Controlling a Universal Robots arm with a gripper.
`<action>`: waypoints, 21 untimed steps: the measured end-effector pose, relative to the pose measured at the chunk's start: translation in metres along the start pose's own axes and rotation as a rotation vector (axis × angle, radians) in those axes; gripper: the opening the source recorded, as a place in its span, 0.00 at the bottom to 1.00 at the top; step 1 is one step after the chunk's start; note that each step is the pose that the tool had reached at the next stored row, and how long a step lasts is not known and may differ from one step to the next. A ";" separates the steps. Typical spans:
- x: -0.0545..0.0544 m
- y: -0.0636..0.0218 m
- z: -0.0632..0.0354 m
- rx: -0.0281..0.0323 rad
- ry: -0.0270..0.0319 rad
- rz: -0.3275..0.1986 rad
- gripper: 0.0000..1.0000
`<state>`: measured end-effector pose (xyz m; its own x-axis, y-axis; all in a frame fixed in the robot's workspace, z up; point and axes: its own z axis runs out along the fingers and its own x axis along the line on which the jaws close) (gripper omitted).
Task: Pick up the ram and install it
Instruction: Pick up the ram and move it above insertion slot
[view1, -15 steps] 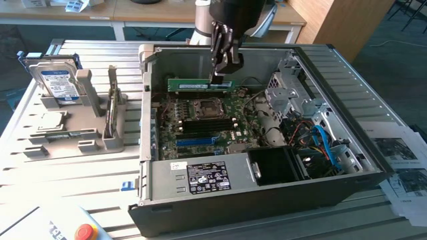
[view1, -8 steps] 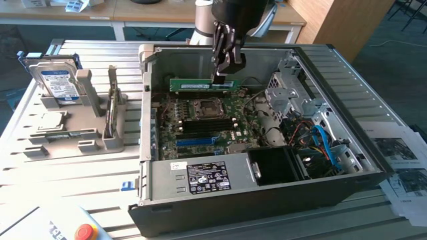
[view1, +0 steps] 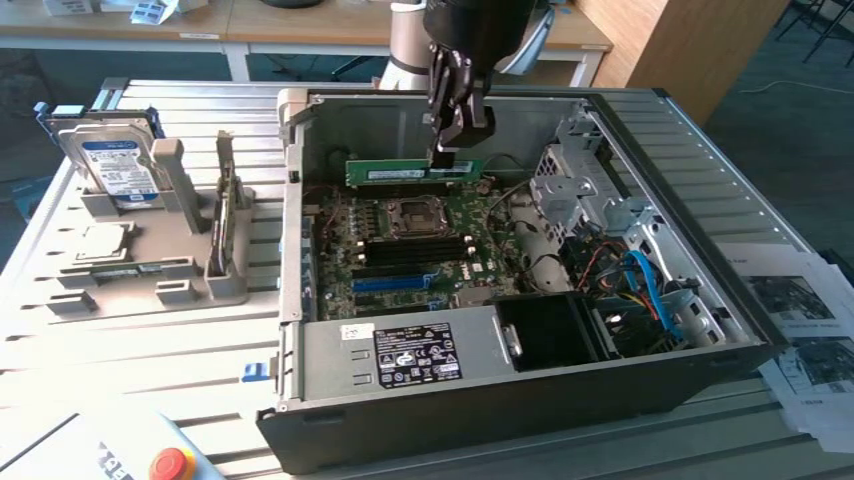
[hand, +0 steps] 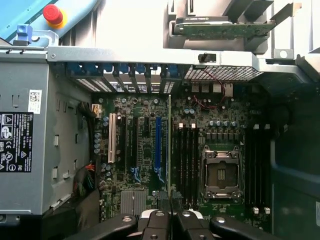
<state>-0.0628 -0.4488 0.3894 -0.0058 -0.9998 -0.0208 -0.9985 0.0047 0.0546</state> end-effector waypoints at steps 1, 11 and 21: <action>0.000 0.0000 0.0000 0.0000 0.0001 0.000 0.12; 0.000 -0.0004 0.0086 0.0006 0.0004 0.000 0.12; -0.008 -0.0007 0.0105 0.0007 0.0002 0.000 0.12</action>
<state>-0.0626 -0.4409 0.3790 -0.0058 -0.9998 -0.0207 -0.9985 0.0047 0.0539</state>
